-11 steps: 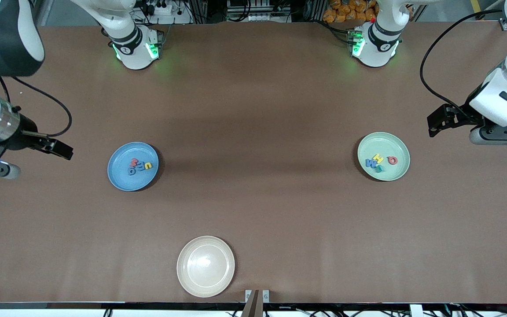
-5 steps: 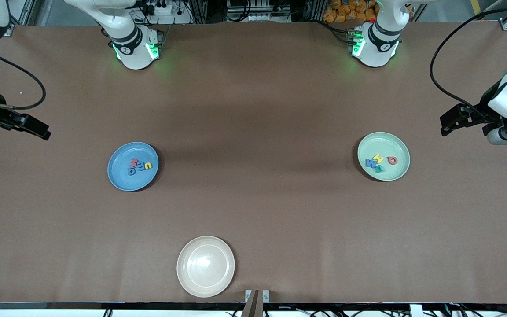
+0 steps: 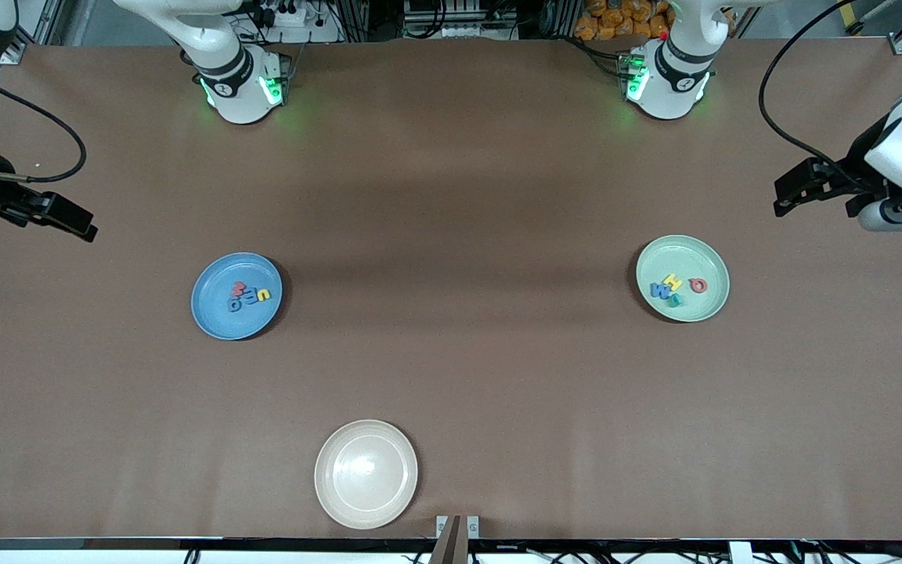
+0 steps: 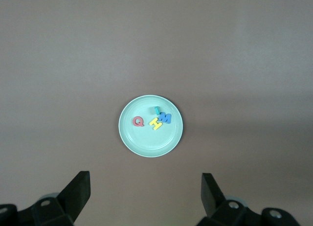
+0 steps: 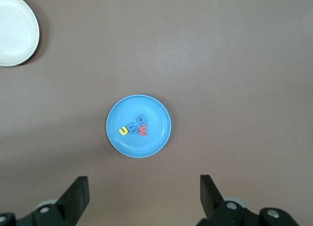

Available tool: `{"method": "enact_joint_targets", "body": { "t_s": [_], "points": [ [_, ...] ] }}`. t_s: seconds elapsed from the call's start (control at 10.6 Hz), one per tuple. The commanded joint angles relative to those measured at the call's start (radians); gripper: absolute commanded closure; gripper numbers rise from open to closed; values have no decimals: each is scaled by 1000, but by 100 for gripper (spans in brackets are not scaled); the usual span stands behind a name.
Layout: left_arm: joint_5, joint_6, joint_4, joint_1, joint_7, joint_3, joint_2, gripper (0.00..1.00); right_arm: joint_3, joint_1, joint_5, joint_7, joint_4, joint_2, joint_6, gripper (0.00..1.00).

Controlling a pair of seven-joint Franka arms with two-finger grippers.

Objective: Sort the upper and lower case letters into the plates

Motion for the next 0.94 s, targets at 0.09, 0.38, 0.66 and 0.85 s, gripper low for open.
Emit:
{"method": "enact_joint_targets", "body": {
  "t_s": [0.09,0.38,0.66,0.85],
  "points": [
    [-26,4,-28,14,15,-11,-27,0,-25,-23,18,-40,1,-3,-60,0],
    [-24,27,-24,6,12,-10,-16,0,-19,-22,17,-38,1,-1,-55,0],
    [-26,30,-13,5,12,-10,-5,0,-21,-28,17,-38,-4,-6,-84,0],
    [-27,46,-11,5,15,-8,-2,0,-24,-17,18,-36,-2,-7,-80,0]
  ]
}}
